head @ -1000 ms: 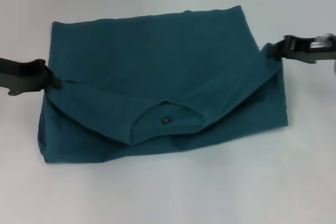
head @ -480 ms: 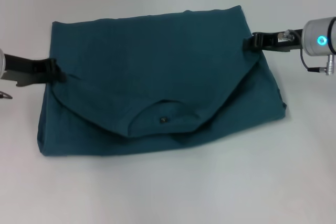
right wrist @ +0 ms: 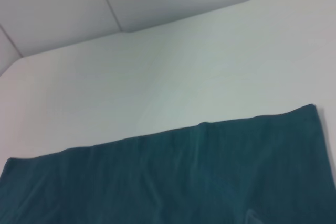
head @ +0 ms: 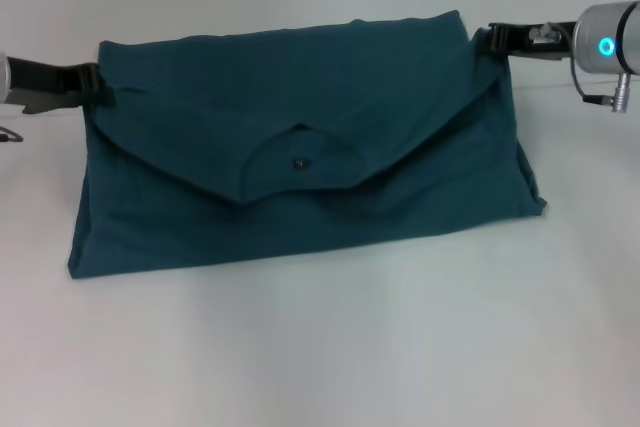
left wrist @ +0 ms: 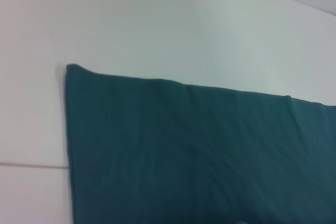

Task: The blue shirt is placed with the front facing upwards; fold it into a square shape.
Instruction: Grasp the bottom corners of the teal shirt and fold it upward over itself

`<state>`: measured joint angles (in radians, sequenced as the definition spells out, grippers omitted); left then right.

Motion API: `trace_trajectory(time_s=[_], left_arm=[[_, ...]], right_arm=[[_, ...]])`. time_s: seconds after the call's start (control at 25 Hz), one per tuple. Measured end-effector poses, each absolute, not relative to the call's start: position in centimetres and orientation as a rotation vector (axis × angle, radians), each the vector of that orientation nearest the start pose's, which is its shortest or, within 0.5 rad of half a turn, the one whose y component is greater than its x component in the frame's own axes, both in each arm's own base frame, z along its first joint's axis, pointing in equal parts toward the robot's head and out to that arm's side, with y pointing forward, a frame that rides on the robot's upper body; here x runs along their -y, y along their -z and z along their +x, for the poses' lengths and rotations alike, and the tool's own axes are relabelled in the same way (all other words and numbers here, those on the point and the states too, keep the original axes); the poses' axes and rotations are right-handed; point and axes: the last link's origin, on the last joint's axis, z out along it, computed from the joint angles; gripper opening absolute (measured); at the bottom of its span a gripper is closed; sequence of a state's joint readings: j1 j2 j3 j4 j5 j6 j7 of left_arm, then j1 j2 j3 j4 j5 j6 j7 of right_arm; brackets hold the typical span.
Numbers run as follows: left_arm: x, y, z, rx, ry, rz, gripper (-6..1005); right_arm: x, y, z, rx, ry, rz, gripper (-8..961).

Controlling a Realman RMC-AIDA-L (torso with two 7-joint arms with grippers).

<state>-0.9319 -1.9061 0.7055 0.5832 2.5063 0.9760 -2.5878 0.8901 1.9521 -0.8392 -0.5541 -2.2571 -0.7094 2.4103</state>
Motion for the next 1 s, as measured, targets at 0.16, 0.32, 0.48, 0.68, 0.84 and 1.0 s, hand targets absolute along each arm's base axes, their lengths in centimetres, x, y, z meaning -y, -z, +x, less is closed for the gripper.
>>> trace_trajectory(time_s=[0.16,0.32,0.48,0.68,0.84,1.0], left_arm=[[-48.9,-6.3,-22.7,1.434,0.283,-1.973,96],[-48.8,-5.2,-22.8,1.407,0.258,-1.977,110],[-48.6,-4.2,-23.1,1.385,0.231,-1.976,125],[-48.3,-3.5,-23.8,1.374,0.214,-1.964,142],[-48.0,-3.0,-24.2,1.373,0.205,-1.957,157],[-47.8,-3.3,-24.4,1.384,0.229,-1.943,171]], right_arm=[[-49.6,-4.5,22.6,-1.27,-0.395,-1.94,36],[-49.5,-3.7,23.0,-1.255,-0.349,-1.953,36],[-49.2,-2.6,23.5,-1.236,-0.298,-1.957,37],[-48.8,-2.0,24.5,-1.235,-0.258,-1.942,38],[-48.6,-1.8,24.7,-1.233,-0.241,-1.939,39],[-48.6,-2.1,24.8,-1.237,-0.251,-1.932,39]])
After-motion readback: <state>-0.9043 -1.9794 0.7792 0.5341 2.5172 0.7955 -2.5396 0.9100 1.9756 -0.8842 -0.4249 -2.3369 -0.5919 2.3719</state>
